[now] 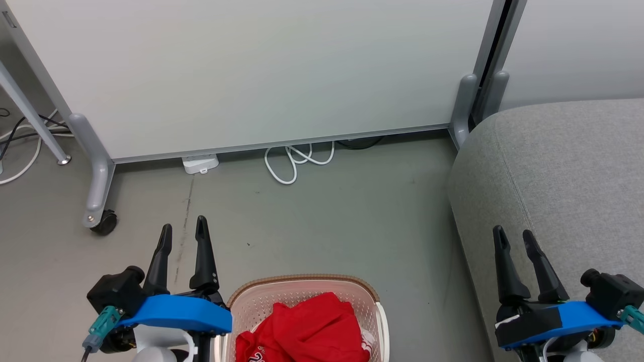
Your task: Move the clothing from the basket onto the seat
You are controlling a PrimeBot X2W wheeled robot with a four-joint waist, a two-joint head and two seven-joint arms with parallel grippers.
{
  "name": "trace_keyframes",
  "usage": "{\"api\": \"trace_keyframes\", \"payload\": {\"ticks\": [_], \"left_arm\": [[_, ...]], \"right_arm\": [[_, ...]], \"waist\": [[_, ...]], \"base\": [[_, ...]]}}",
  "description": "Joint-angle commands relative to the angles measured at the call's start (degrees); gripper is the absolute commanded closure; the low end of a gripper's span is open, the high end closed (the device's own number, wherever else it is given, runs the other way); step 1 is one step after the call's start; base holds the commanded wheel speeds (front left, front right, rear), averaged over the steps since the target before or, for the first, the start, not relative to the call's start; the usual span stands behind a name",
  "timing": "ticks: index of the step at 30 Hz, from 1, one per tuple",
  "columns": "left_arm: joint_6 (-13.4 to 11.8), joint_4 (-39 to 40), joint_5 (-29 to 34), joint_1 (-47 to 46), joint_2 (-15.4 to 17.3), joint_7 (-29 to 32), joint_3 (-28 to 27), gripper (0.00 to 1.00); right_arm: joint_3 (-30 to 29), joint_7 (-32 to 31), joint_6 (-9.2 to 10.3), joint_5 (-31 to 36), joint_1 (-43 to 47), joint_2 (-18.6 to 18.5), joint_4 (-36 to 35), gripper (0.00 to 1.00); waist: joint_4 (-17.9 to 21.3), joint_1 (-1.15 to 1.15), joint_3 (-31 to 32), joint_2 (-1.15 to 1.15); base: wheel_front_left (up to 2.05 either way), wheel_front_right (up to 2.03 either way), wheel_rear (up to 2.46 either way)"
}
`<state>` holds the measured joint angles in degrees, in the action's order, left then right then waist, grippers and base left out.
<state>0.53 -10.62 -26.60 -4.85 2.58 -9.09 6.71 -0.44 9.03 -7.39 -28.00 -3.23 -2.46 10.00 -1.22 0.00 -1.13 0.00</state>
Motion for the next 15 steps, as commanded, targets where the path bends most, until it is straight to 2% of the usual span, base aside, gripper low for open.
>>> {"api": "trace_keyframes", "payload": {"ticks": [1, 15], "left_arm": [[0.02, 0.44, 2.1, -0.72, 0.35, -0.67, 0.37, 0.0], [-0.39, 0.3, 9.21, -0.6, 0.37, -2.38, 1.27, 0.0]], "right_arm": [[0.07, 0.73, -0.11, 1.94, 0.14, -0.46, -0.58, 0.0], [0.43, 2.46, -0.12, 9.12, 0.27, -0.51, -0.68, 0.0]], "waist": [[-0.02, 0.0, -0.04, 0.0], [-0.11, 0.0, -0.37, 0.0]], "base": [[0.0, 0.0, 0.0], [0.0, 0.0, 0.0]]}}
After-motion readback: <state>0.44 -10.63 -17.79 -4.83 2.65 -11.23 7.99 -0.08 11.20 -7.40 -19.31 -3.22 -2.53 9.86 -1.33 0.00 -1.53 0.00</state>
